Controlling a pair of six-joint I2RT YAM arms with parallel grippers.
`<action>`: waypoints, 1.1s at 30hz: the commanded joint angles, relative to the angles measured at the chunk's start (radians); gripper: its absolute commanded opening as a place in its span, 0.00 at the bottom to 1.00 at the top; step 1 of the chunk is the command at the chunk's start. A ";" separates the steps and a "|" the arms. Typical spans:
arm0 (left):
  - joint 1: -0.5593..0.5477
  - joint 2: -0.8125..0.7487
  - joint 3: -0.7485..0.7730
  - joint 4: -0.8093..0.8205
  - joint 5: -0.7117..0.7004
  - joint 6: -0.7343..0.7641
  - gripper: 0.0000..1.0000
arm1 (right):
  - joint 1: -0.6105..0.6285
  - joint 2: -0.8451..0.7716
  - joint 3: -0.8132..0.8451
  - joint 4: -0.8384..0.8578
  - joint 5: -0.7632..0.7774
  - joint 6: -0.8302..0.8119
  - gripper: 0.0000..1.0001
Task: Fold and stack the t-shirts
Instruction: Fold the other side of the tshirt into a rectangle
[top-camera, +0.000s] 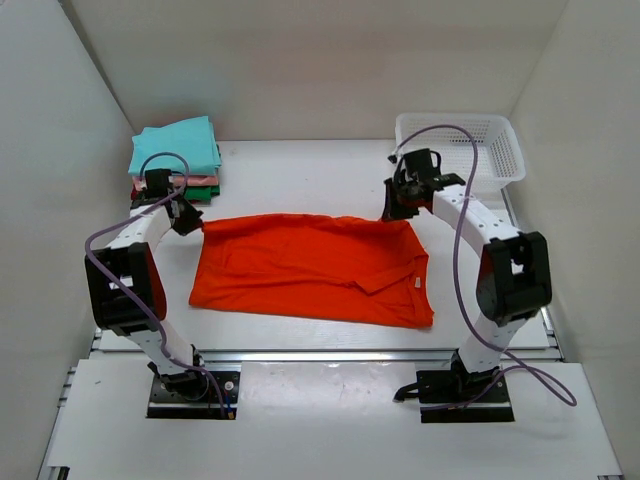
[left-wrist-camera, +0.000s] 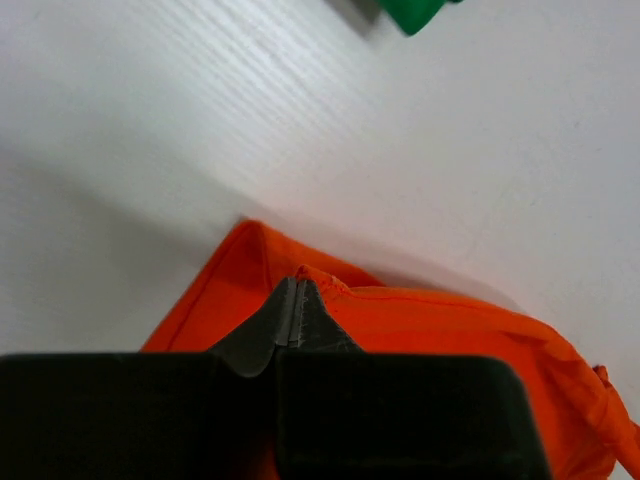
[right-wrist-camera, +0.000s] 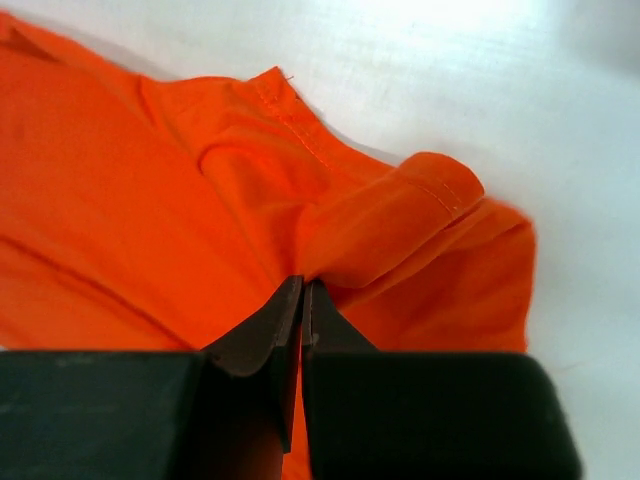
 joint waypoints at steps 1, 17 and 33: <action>0.017 -0.075 -0.046 0.014 -0.015 0.029 0.00 | 0.010 -0.143 -0.139 0.082 -0.036 0.027 0.00; 0.054 -0.173 -0.152 -0.001 -0.032 0.046 0.00 | 0.056 -0.447 -0.447 0.073 -0.101 0.079 0.00; 0.088 -0.219 -0.196 -0.034 -0.054 -0.003 0.38 | 0.085 -0.578 -0.582 -0.067 -0.075 0.137 0.31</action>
